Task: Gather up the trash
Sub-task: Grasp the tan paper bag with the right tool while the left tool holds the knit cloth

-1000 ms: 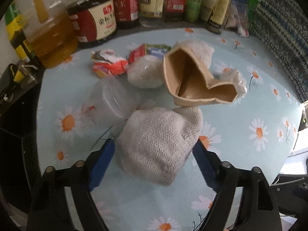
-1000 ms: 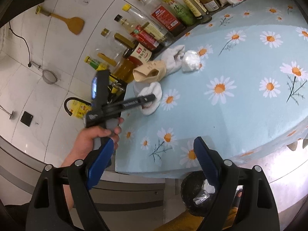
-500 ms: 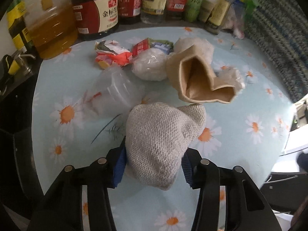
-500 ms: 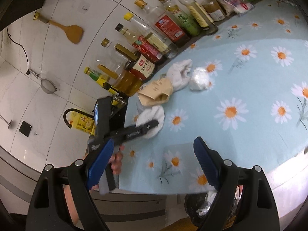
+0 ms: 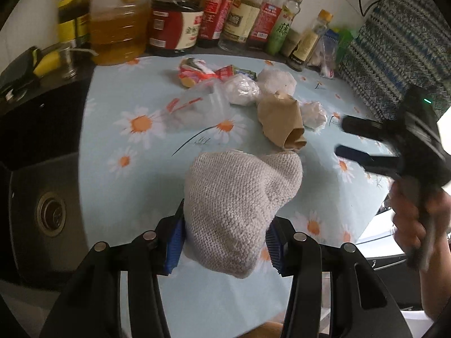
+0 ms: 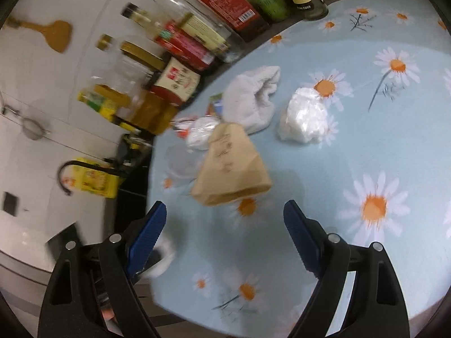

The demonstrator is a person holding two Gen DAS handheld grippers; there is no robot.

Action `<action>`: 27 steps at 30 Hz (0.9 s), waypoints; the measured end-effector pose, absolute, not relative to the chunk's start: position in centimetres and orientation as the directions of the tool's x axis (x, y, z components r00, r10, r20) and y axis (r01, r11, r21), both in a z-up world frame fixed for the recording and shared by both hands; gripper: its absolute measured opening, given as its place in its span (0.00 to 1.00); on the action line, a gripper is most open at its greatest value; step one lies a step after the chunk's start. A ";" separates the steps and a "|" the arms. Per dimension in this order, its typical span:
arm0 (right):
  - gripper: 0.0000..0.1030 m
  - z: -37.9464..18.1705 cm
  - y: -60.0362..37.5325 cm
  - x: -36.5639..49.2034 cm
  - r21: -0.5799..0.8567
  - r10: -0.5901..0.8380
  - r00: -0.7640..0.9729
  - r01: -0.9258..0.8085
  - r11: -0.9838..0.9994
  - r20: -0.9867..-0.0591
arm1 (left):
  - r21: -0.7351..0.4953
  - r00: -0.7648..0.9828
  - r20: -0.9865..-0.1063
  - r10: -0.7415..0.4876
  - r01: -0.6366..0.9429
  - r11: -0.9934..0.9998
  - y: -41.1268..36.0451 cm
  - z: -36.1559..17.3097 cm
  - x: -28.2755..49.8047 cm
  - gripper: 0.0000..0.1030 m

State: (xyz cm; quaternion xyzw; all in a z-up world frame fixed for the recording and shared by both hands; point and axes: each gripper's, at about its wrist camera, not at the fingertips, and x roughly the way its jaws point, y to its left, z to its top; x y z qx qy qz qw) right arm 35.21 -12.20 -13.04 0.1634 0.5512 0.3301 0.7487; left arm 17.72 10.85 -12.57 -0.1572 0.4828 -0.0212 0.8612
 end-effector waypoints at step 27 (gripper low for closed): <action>0.53 -15.2 -4.8 38.1 0.391 0.469 0.136 -0.379 0.839 -0.873 | -0.273 0.567 -0.815 -0.121 -0.192 0.943 14.4 -11.6 8.5 0.46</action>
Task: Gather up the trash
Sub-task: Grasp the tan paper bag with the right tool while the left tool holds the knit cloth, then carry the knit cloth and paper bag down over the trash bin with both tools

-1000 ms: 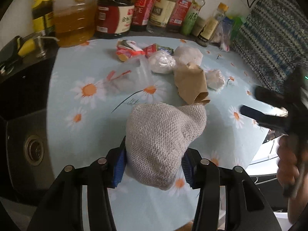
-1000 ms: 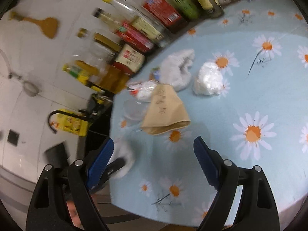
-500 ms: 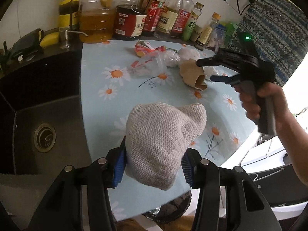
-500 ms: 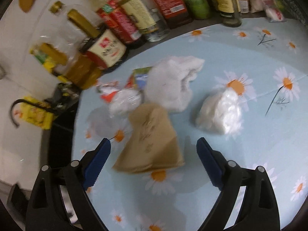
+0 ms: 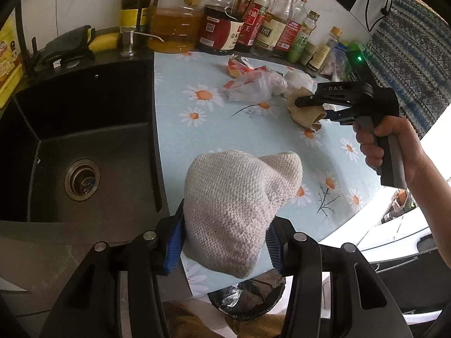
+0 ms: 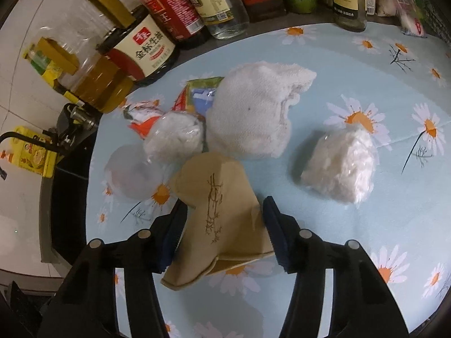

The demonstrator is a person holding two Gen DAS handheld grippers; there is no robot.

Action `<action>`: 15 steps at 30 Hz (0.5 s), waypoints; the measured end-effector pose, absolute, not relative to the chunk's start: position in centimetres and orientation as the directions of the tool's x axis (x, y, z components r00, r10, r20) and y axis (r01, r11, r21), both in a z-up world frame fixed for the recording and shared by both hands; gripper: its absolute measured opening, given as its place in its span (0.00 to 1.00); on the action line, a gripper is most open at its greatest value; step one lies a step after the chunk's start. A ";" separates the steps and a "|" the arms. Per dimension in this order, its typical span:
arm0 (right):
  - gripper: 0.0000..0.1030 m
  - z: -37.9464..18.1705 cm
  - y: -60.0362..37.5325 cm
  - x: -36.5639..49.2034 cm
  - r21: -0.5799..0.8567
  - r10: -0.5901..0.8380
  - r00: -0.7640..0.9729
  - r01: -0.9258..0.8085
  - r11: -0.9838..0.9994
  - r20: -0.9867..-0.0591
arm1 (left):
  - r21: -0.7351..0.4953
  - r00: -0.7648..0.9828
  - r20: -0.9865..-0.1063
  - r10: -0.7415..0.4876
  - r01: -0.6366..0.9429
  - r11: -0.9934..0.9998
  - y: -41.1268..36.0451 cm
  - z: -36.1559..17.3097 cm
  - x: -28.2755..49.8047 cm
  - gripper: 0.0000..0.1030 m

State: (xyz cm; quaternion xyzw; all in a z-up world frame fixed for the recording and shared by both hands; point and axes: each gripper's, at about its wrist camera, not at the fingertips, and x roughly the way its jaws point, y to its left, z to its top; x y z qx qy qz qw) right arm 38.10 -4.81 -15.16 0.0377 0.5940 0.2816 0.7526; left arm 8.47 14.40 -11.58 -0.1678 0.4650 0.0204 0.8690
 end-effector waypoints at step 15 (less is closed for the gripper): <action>0.48 -12.7 -9.1 35.0 0.520 0.597 0.118 -0.380 0.765 -0.793 | -0.256 0.569 -0.815 -0.106 -0.189 0.948 11.5 -10.7 8.6 0.46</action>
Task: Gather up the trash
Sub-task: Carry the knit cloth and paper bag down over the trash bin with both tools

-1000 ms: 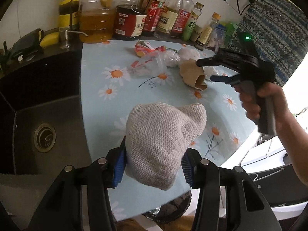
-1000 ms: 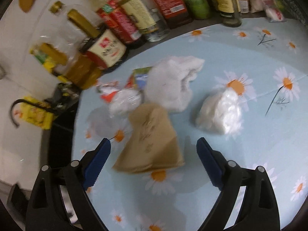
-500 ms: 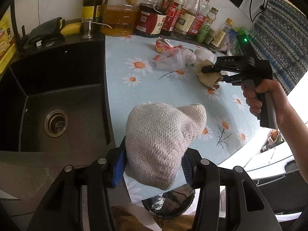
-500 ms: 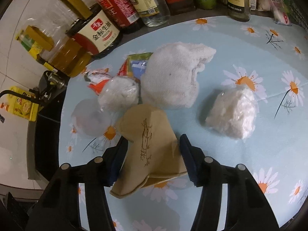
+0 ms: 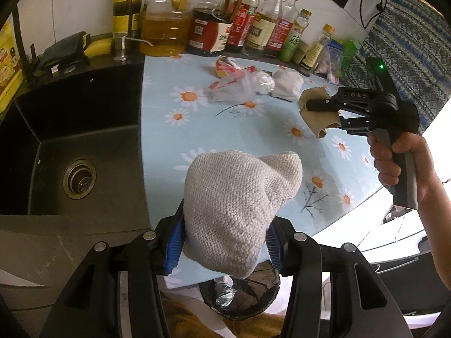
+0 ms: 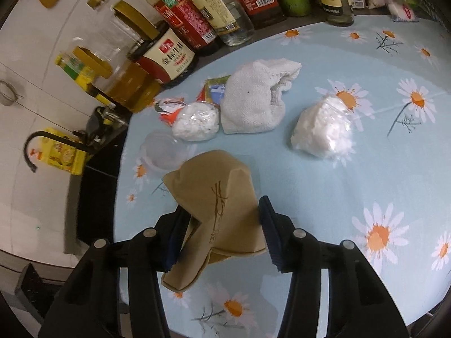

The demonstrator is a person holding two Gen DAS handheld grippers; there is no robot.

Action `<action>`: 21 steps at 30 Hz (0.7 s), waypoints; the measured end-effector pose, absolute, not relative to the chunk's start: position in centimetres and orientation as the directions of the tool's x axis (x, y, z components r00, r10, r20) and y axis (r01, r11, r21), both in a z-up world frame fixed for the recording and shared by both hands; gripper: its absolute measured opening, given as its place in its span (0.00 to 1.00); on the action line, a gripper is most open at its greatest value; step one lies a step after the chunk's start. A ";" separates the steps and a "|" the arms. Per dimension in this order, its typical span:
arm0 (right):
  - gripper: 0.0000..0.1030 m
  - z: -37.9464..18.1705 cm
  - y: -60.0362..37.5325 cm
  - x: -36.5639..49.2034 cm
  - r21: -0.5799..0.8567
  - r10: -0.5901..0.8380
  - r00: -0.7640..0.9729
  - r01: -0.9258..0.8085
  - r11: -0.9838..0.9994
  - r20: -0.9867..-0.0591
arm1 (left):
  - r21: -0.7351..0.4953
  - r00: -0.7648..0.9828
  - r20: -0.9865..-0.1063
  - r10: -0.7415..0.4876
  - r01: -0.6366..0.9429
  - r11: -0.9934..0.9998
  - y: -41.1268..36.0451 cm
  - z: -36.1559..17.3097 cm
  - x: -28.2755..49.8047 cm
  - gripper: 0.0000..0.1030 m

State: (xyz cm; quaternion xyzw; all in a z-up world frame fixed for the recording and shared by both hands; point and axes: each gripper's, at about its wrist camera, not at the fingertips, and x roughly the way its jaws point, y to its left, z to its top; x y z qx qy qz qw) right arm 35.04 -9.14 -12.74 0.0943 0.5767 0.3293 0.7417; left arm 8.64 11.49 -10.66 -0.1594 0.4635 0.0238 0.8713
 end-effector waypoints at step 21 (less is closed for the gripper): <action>0.48 -8.7 -17.5 22.4 0.605 0.721 0.036 -0.516 0.607 -0.692 | -0.252 0.563 -0.816 -0.127 -0.149 0.956 4.3 -10.8 6.7 0.46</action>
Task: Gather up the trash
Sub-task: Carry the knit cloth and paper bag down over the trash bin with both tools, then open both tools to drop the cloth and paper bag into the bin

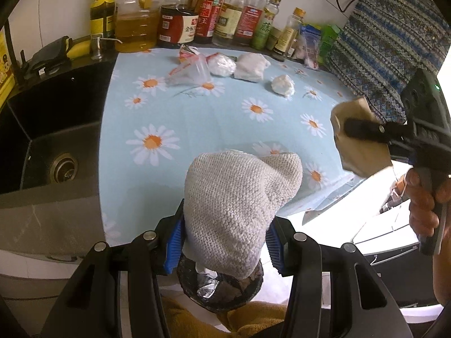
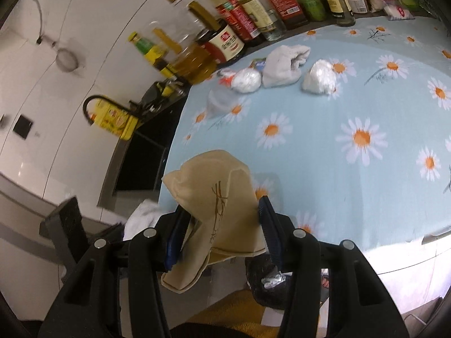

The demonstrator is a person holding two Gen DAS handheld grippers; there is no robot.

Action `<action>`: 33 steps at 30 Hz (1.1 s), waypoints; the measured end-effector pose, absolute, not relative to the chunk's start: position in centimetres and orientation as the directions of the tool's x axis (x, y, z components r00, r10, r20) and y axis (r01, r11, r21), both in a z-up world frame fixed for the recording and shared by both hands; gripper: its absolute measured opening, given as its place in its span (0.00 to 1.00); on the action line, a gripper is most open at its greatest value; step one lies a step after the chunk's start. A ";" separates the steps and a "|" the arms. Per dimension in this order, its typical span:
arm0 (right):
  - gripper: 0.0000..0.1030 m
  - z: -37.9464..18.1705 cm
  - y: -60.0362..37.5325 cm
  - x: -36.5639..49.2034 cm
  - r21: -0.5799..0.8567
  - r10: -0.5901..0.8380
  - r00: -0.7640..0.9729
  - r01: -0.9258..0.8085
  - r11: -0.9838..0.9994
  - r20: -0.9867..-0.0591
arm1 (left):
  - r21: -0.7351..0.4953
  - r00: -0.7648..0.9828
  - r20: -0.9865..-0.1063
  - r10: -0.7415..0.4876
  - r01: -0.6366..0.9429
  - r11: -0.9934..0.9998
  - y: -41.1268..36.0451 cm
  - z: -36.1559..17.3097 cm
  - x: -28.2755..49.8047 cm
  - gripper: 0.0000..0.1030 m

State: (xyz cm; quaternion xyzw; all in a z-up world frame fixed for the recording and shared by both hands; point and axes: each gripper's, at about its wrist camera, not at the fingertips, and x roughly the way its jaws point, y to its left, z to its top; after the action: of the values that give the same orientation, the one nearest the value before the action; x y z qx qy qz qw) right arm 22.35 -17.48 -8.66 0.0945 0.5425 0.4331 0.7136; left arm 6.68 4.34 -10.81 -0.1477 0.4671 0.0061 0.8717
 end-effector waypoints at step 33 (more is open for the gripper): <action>0.50 -28.2 -19.5 15.8 0.605 0.547 -0.260 -0.309 0.734 -0.796 | -0.329 0.299 -0.920 -0.254 -0.235 0.915 -0.5 -23.2 2.9 0.47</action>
State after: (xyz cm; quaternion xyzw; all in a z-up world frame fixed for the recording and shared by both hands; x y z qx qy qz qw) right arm 15.79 -19.45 -28.16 0.0841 0.7098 0.3551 0.6026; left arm 2.90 -0.48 -23.17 -0.2064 0.5919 -0.0060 0.7791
